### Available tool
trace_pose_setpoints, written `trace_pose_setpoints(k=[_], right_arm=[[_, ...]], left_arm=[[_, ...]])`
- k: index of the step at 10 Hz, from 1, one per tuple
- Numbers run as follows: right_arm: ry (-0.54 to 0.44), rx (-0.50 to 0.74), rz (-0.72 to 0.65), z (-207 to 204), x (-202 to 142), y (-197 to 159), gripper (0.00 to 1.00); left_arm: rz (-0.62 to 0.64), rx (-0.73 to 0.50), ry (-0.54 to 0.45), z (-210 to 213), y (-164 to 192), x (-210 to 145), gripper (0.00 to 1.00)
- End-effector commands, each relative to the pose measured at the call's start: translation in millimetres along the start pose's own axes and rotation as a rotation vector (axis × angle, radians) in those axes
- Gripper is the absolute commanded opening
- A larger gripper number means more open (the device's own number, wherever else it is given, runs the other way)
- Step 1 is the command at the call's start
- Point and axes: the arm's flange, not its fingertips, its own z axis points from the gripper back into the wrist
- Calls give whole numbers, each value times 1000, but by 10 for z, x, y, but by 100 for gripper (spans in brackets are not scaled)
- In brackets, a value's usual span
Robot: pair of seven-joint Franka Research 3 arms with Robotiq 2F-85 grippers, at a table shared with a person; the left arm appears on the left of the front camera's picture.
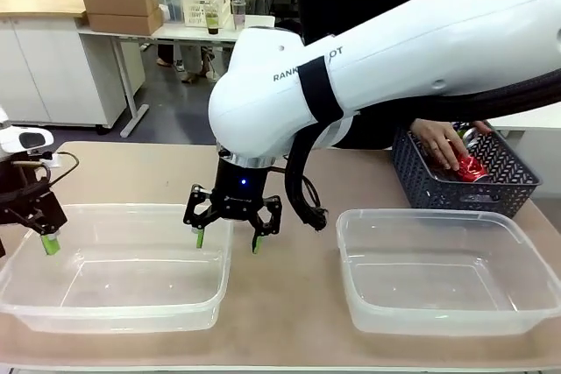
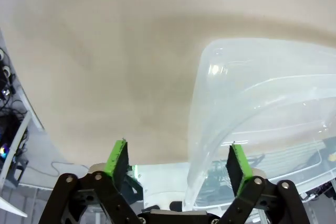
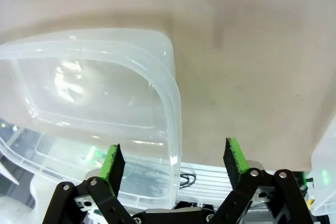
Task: Sort the waste into each basket.
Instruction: Pick up the Organizing box on the left side of the table and lift it.
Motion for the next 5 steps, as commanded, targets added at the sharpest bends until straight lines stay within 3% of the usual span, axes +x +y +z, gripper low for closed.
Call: trace_pose_setpoints(k=[1,2,3,4,5], right_arm=[[8,-31,-8,-33,94,107,40],[15,-40,1,-51,106,128,0],[24,-42,-6,-69,122,137,38],[28,-46,-16,-77,123,134,0],[32,-49,-17,-98,122,141,0]], left_arm=[[-33,-16,3,-337,16,-312,40],[-39,-22,-1,-326,8,-307,24],[-40,-30,4,-316,9,-280,0],[-51,-44,10,-311,7,-273,0],[-51,-44,7,-310,9,-275,0]])
